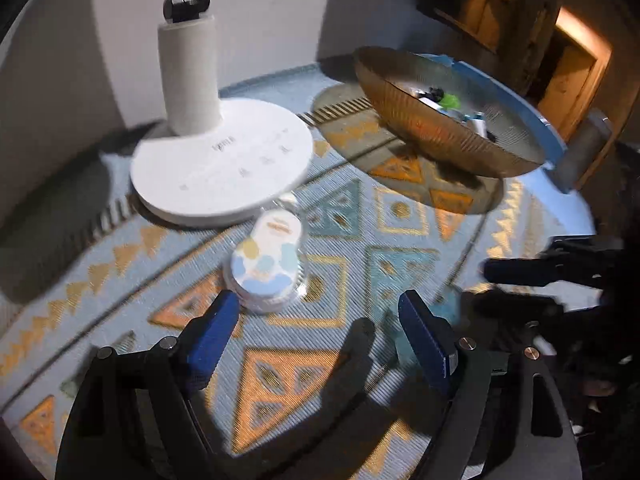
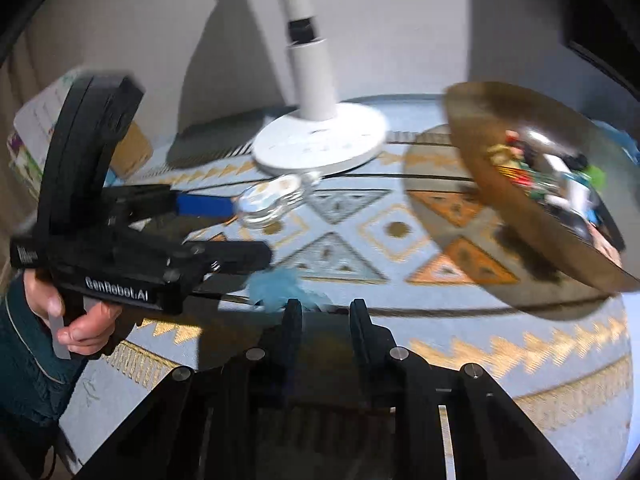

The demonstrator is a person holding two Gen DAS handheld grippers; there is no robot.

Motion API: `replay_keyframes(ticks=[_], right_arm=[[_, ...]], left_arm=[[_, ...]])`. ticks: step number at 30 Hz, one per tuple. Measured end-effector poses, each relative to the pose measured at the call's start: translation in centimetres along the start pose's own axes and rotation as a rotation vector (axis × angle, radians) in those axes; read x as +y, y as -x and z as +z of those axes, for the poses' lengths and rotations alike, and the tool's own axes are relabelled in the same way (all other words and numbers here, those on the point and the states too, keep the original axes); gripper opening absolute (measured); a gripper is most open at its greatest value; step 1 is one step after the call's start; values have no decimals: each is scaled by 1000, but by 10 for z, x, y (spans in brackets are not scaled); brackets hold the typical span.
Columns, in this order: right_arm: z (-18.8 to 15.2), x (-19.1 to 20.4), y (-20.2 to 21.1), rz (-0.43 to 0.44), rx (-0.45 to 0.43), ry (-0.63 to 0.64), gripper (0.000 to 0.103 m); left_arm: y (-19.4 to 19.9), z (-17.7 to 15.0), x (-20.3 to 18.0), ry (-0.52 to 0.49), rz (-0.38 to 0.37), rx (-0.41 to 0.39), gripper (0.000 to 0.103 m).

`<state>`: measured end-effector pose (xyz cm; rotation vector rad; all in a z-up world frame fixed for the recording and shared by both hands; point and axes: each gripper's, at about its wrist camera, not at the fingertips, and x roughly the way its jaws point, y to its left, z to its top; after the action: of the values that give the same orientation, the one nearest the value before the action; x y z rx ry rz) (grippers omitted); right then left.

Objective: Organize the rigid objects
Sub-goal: 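Grasp the clear packaged item with the left gripper while the right gripper grasps the blue figure, then carry packaged item and blue figure into the amber bowl and open both grippers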

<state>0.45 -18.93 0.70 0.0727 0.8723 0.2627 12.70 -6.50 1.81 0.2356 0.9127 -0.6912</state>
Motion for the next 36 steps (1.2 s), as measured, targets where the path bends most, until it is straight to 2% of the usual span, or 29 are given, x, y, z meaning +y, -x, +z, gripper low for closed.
replay_keyframes(ticks=[2, 3, 6, 7, 8, 11, 15, 18, 19, 20, 21, 23, 25, 29, 32, 36], right_arm=[[-1, -9, 3, 12, 2, -16, 28], [-2, -11, 1, 40, 17, -18, 29], [-4, -3, -3, 110, 48, 8, 44], [-5, 4, -4, 116, 45, 37, 52], [-6, 14, -5, 112, 44, 84, 55], [-5, 45, -15, 86, 45, 239, 55], [1, 49, -29, 36, 39, 288, 55], [4, 45, -36, 36, 48, 282, 55], [4, 43, -38, 49, 54, 269, 56], [4, 39, -41, 64, 57, 253, 57], [4, 37, -42, 71, 56, 243, 57], [4, 35, -41, 76, 57, 227, 56], [2, 37, -41, 52, 51, 237, 47], [-2, 47, -38, 10, 33, 278, 47], [-7, 46, -27, 48, 25, 258, 47], [-25, 38, 0, 20, -3, 232, 47]], left_arm=[[-1, 5, 6, 20, 51, -16, 80], [-3, 7, 11, 41, 42, -17, 80], [-14, 13, 24, 89, 26, 7, 80], [-19, 14, 26, 93, 18, 20, 80], [-21, 15, 26, 86, 27, 15, 80], [-25, 17, 21, 68, 27, 17, 80], [-25, 16, 18, 51, 57, 9, 72], [-25, 16, 18, 52, 75, 1, 66], [-25, 16, 17, 50, 82, -2, 62], [-25, 16, 17, 48, 93, -7, 50], [-25, 16, 16, 43, 106, -12, 46], [-25, 16, 13, 28, 125, -15, 46], [-24, 15, 9, 11, 137, -16, 46], [-17, 11, 10, 46, 116, -26, 46], [-3, 4, 8, 82, 95, -54, 46], [17, -4, -4, 103, 55, -80, 46]])
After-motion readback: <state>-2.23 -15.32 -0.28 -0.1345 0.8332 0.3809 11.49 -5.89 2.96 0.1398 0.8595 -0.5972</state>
